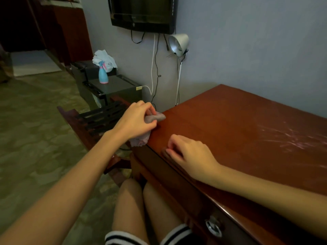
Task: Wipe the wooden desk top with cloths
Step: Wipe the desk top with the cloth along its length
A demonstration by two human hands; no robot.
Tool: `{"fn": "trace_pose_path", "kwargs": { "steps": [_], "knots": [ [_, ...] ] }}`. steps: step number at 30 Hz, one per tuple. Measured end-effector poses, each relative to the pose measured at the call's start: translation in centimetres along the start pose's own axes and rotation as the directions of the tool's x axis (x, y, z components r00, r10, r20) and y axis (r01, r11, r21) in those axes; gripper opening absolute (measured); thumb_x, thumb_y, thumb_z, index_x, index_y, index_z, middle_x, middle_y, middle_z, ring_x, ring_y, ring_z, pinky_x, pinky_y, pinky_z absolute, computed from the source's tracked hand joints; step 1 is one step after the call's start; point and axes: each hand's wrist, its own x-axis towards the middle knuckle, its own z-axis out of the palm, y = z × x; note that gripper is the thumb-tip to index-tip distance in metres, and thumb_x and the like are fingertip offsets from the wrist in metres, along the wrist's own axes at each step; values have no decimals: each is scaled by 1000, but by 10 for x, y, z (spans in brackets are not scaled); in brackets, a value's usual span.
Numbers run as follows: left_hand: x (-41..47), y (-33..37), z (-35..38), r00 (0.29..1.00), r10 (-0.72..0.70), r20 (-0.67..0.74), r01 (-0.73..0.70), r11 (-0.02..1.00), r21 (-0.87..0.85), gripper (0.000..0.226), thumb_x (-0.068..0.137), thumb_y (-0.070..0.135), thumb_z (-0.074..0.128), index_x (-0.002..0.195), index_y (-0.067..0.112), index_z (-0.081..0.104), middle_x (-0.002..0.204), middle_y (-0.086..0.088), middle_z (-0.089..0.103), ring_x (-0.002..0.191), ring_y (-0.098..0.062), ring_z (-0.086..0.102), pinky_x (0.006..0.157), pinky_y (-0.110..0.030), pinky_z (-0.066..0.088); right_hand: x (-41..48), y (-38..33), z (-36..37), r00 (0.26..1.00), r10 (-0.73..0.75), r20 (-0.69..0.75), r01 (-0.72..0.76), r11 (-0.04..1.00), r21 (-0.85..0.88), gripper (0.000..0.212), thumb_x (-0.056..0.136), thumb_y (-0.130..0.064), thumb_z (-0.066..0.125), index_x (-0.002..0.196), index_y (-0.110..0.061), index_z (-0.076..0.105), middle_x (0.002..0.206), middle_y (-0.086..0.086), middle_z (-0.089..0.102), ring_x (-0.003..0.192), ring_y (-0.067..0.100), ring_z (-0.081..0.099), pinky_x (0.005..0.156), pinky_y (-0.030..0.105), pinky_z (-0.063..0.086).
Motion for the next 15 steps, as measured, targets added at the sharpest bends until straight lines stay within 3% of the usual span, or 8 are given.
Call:
{"fn": "trace_pose_path", "kwargs": {
  "steps": [5, 10, 13, 15],
  "knots": [
    [10, 8, 17, 995, 68, 66, -65, 996, -55, 18, 79, 35, 65, 94, 28, 59, 89, 12, 49, 91, -11, 48, 75, -26, 40, -19, 52, -26, 968, 247, -54, -250, 965, -76, 16, 95, -44, 46, 88, -30, 42, 85, -12, 51, 79, 21, 59, 61, 30, 36],
    [1, 13, 30, 995, 41, 90, -33, 995, -91, 22, 83, 31, 63, 103, 23, 58, 103, 3, 52, 99, -12, 42, 80, -26, 35, 11, 69, -21, 904, 406, -133, -423, 894, -147, 21, 98, -42, 41, 91, -22, 40, 93, 1, 58, 83, 29, 62, 59, 30, 35],
    [-5, 11, 37, 998, 36, 48, -31, 996, -85, 23, 85, 32, 58, 105, 21, 58, 105, 1, 52, 102, -17, 43, 86, -32, 39, 26, 32, -3, 919, 371, -134, -389, 907, -161, 20, 98, -40, 41, 100, -20, 44, 106, 4, 60, 89, 32, 62, 62, 33, 37],
    [-5, 12, 37, 998, 45, 32, -43, 997, -72, 24, 84, 33, 56, 104, 20, 58, 104, 0, 52, 101, -20, 44, 85, -35, 41, 20, 0, 11, 962, 247, -120, -263, 954, -143, 21, 96, -38, 44, 105, -19, 49, 106, 4, 60, 87, 32, 63, 60, 34, 38]
  ]
}}
